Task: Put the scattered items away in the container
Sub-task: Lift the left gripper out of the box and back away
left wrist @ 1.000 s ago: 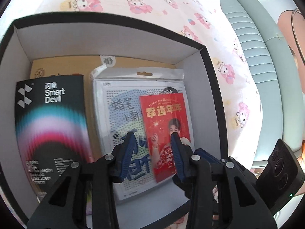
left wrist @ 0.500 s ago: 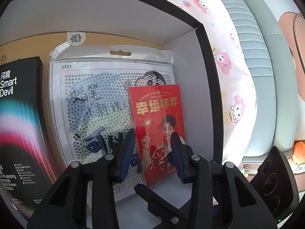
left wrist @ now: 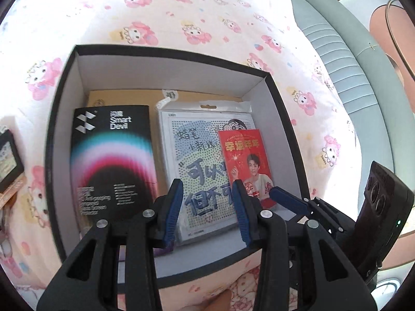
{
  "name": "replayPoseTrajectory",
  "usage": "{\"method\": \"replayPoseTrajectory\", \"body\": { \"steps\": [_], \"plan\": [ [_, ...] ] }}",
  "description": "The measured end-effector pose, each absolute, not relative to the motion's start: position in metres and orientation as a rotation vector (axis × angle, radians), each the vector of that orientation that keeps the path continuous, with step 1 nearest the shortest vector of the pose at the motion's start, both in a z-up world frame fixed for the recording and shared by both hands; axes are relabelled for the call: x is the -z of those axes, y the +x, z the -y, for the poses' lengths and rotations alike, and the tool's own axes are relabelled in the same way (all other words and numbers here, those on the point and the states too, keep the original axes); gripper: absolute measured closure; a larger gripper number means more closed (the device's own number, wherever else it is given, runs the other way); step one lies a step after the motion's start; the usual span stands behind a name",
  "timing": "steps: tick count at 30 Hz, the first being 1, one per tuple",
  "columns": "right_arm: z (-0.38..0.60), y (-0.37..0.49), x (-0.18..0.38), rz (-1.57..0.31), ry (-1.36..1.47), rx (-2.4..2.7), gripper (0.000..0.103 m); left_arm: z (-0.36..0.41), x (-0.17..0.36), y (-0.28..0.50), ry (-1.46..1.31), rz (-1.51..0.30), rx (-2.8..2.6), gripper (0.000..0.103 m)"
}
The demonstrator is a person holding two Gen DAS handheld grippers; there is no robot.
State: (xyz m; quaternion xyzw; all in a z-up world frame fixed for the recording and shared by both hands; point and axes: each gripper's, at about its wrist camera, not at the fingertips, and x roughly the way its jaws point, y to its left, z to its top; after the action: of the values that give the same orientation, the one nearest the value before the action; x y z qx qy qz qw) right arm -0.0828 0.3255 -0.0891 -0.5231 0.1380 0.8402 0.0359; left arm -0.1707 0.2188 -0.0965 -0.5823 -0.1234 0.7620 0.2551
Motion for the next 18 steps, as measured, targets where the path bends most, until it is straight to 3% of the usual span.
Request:
{"method": "replayPoseTrajectory", "body": {
  "steps": [10, 18],
  "plan": [
    [-0.285, -0.063, 0.043, -0.352, -1.474, -2.643, 0.049, -0.159, 0.034, -0.106, -1.414, 0.247, -2.259, 0.063],
    [-0.257, -0.041, 0.025, -0.404, -1.434, -2.696, 0.048, -0.101, -0.001, -0.075, -1.336, 0.193, -2.344, 0.062]
  ]
}}
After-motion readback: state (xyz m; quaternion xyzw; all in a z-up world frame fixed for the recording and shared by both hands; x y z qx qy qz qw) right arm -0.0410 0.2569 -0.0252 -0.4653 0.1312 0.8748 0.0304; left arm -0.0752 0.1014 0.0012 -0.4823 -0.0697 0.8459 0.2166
